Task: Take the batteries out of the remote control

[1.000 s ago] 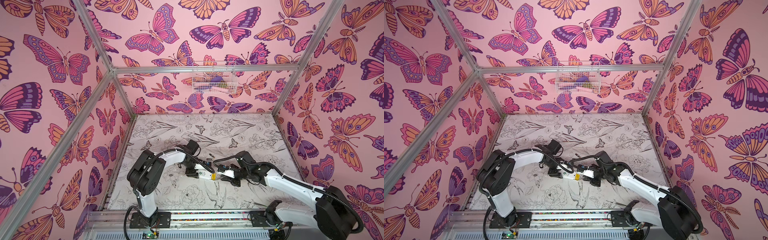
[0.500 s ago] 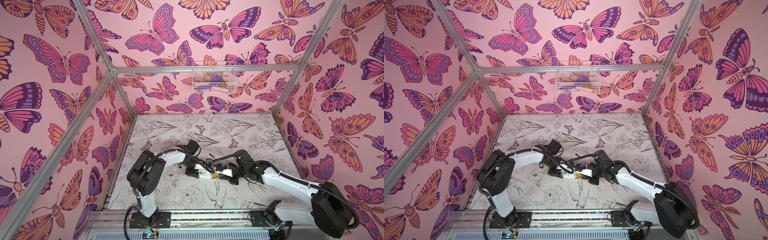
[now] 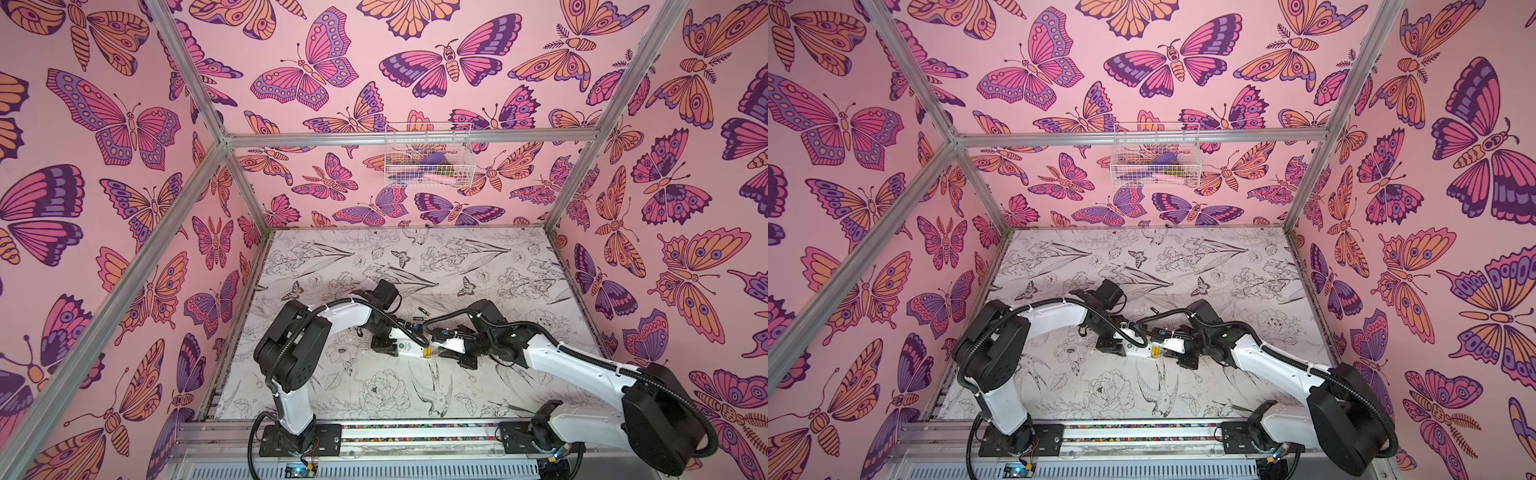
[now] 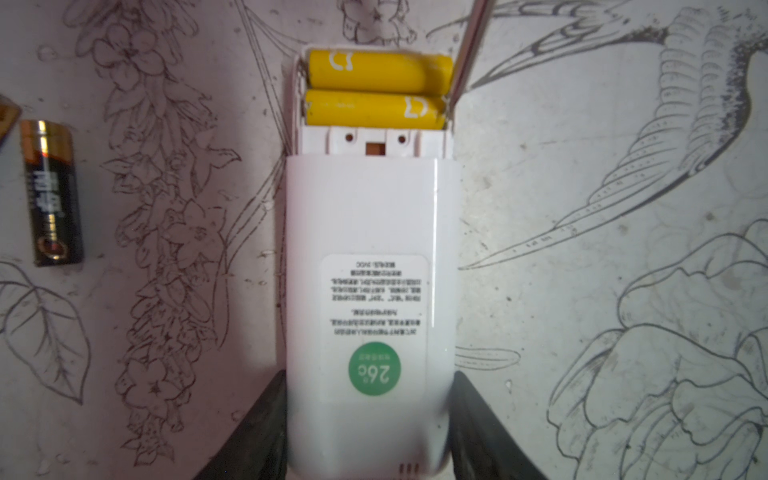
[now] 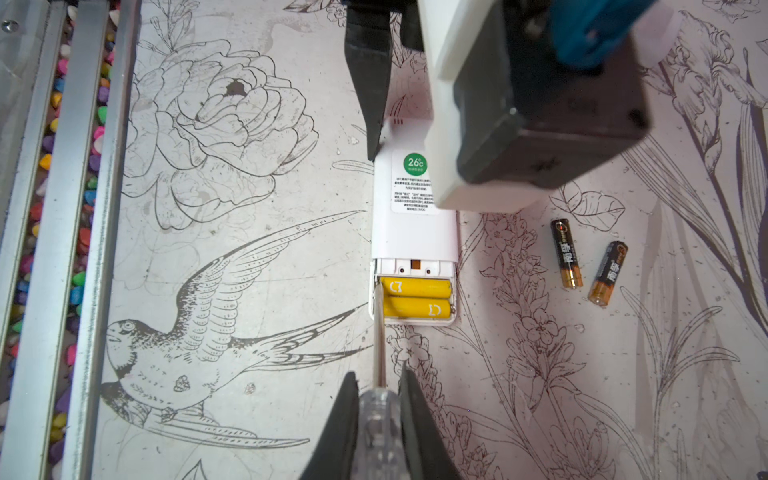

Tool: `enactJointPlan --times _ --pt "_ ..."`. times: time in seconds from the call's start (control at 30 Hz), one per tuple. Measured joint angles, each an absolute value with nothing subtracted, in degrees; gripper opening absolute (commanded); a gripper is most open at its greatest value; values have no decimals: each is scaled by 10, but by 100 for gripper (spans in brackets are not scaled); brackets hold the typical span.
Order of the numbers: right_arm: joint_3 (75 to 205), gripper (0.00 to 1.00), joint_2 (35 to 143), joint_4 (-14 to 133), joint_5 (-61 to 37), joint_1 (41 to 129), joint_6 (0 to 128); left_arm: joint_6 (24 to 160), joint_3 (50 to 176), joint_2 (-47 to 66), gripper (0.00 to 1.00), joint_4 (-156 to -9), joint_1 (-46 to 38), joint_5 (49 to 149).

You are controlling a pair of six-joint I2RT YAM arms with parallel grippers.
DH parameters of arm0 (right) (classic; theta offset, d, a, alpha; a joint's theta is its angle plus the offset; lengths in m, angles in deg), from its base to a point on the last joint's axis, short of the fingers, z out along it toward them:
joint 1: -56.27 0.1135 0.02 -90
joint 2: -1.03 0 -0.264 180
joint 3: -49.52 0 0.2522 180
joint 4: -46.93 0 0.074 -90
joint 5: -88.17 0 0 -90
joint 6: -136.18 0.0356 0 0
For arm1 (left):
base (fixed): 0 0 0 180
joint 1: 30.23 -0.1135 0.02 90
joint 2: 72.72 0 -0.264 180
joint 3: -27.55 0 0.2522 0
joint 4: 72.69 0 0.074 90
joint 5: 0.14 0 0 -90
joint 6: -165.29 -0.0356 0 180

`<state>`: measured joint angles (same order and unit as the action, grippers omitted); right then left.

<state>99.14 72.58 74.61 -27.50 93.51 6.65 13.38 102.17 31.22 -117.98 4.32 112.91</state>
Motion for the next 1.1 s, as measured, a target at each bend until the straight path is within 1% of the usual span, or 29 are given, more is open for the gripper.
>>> enactJointPlan --times 1.1 --pt "992 0 727 752 -258 950 48 132 1021 311 39 -1179 46 1123"
